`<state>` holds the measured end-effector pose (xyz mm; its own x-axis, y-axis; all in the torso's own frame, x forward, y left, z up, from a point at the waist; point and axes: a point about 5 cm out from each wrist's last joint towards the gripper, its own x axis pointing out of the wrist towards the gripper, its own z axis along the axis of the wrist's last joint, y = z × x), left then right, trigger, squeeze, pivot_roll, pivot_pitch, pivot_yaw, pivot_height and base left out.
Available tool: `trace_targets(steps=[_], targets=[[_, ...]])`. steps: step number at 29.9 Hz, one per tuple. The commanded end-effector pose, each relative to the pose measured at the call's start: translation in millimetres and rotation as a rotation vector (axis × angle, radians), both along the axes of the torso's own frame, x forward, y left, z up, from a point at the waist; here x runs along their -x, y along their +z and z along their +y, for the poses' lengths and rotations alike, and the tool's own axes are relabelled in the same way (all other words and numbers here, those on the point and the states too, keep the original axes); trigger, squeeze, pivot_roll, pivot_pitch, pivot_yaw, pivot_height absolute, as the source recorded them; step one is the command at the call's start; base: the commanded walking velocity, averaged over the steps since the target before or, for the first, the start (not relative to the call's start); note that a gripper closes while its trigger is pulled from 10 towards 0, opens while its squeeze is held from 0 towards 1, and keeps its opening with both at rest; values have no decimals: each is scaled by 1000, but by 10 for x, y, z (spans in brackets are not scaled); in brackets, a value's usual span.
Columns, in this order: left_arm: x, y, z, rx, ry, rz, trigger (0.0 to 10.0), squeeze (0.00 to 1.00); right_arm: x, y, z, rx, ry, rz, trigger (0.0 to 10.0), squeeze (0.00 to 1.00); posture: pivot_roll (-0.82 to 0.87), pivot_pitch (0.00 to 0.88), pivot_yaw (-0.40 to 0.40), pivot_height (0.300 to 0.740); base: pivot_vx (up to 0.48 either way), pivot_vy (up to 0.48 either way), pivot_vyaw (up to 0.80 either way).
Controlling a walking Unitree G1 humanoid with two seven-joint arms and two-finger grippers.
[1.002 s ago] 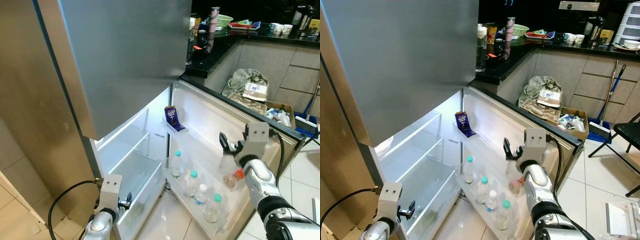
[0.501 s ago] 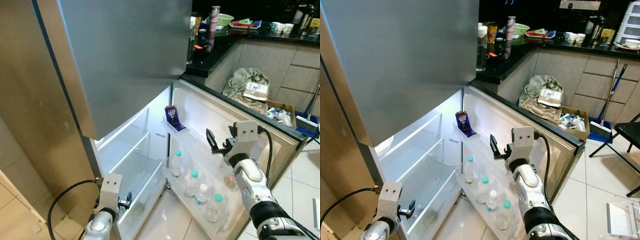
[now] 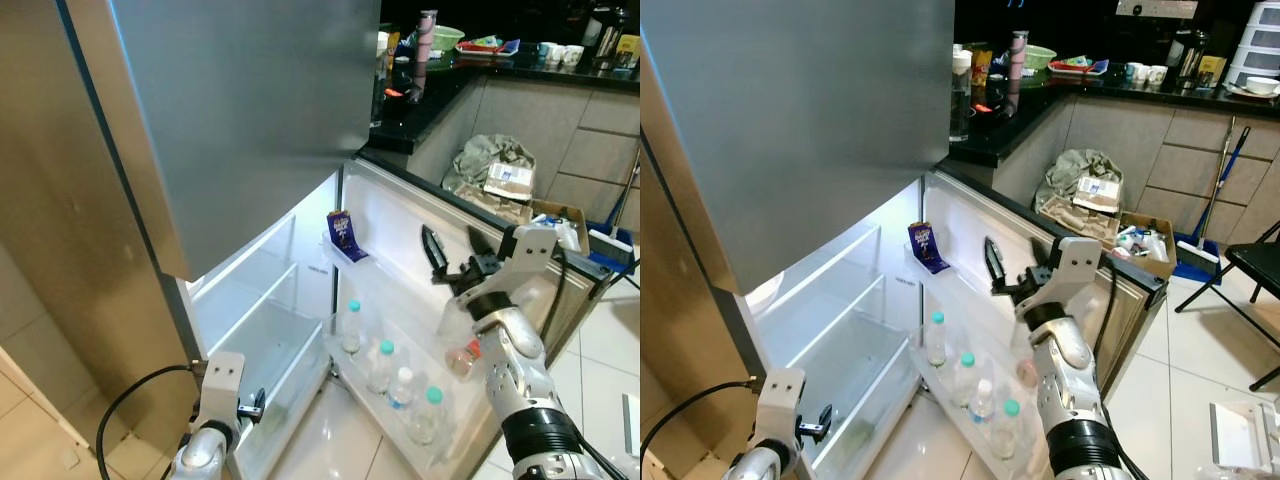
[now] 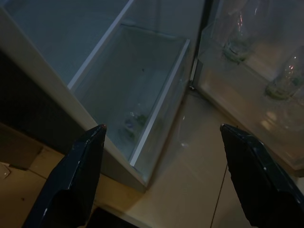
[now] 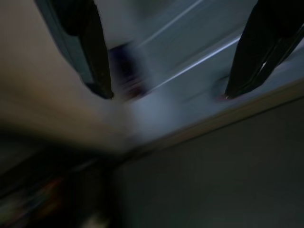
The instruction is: Restocking fridge
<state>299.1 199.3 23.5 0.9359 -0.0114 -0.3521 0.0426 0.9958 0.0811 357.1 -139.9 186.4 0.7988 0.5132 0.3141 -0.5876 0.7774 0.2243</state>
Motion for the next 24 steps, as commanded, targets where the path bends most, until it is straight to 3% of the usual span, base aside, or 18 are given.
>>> trace_targets(steps=[1, 2, 3, 5, 6, 7, 8, 11, 13, 16, 18, 20, 23, 24], targets=[[29, -31, -24, 15, -1, 5, 10000, 0, 59, -182, 99, 57, 104, 77, 10000, 0, -38, 82, -26, 740, 0, 0, 0], [29, -34, -21, 14, 0, 7, 10000, 0, 110, -385, 129, 177, 146, 133, 10000, 0, -39, 73, -24, 740, 0, 0, 0], [29, -34, -21, 14, 0, 7, 10000, 0, 110, -385, 129, 177, 146, 133, 10000, 0, -39, 73, -24, 740, 0, 0, 0], [50, -78, 3, 8, 9, 35, 10000, 0, 214, -942, 69, 409, 111, 292, 10000, 0, -38, 52, -24, 740, 0, 0, 0], [50, -78, 3, 8, 9, 35, 10000, 0, 214, -942, 69, 409, 111, 292, 10000, 0, -38, 52, -24, 740, 0, 0, 0], [81, -129, 22, 3, 16, 67, 10000, 0, 303, -1213, 24, 469, 89, 407, 10000, 0, -38, 49, -23, 740, 0, 0, 0], [81, -129, 22, 3, 16, 67, 10000, 0, 303, -1213, 24, 469, 89, 407, 10000, 0, -38, 49, -23, 740, 0, 0, 0], [261, -362, 51, -60, -1, 211, 10000, 0, 673, -1846, -117, 619, -2, 688, 10000, 0, -33, 28, -28, 740, 0, 0, 0], [261, -362, 51, -60, -1, 211, 10000, 0, 673, -1846, -117, 619, -2, 688, 10000, 0, -33, 28, -28, 740, 0, 0, 0], [438, -529, 38, -55, -1, 292, 10000, 0, 1066, -2233, -252, 740, -79, 858, 10000, 0, -34, 17, -33, 740, 0, 0, 0], [521, -602, 29, -17, 22, 325, 10000, 0, 1211, -2359, -349, 799, -155, 912, 10000, 0, -35, 13, -28, 740, 0, 0, 0], [550, -628, 25, -3, 31, 336, 10000, 0, 1250, -2392, -380, 813, -187, 922, 10000, 0, -35, 13, -28, 740, 0, 0, 0], [658, -713, 24, 5, 46, 378, 10000, 0, 1286, -2407, -555, 734, -398, 951, 10000, 0, -44, 11, -23, 740, 0, 0, 0], [658, -713, 24, 5, 46, 378, 10000, 0, 1286, -2407, -555, 734, -398, 951, 10000, 0, -44, 11, -23, 740, 0, 0, 0]])
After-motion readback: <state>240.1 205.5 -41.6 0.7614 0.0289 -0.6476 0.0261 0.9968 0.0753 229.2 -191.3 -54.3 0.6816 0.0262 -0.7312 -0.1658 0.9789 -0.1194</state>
